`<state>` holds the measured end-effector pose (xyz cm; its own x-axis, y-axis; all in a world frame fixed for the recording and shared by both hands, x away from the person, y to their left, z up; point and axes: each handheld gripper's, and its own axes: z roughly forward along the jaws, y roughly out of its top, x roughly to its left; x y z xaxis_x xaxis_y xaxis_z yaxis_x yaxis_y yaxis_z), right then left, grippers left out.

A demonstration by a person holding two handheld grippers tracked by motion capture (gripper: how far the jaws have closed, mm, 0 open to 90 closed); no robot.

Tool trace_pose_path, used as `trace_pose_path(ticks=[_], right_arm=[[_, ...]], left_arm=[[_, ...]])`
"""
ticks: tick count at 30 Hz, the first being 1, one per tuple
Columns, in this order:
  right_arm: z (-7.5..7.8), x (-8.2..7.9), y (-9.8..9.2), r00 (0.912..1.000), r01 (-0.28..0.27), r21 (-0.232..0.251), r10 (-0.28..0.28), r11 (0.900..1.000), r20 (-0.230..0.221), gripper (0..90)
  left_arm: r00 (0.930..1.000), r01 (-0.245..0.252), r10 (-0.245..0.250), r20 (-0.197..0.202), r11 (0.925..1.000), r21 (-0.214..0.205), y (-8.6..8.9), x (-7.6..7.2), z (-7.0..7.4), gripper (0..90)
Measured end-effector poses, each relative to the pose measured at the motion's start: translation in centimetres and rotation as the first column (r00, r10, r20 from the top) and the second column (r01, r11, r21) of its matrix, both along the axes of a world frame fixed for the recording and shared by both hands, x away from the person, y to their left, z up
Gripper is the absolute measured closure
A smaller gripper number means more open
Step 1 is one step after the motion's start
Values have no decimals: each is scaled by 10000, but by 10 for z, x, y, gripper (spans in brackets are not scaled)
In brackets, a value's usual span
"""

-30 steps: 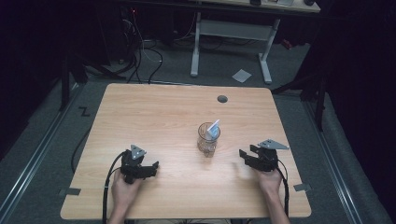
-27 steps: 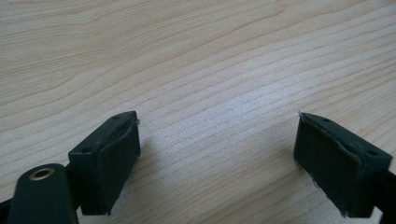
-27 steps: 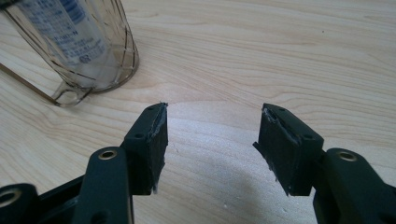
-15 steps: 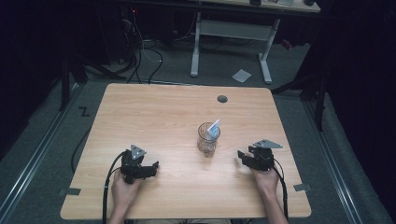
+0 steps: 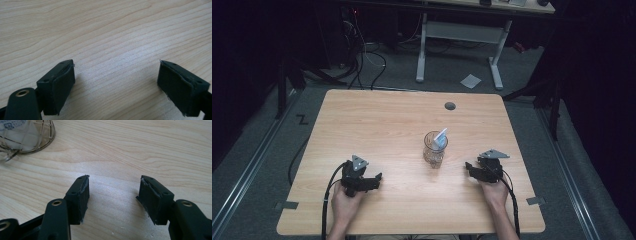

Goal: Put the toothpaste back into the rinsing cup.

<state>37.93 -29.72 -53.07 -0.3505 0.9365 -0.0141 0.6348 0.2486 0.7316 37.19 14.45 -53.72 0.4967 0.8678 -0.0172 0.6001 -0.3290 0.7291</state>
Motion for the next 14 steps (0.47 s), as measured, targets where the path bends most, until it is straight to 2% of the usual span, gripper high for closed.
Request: trace_pose_path(ticks=[14], right_arm=[[0, 0, 1, 10000, 9, -47, -9, 10000, -18, 408]], left_arm=[[10000, -2, 2, -1, 10000, -2, 0, 0, 0, 148]])
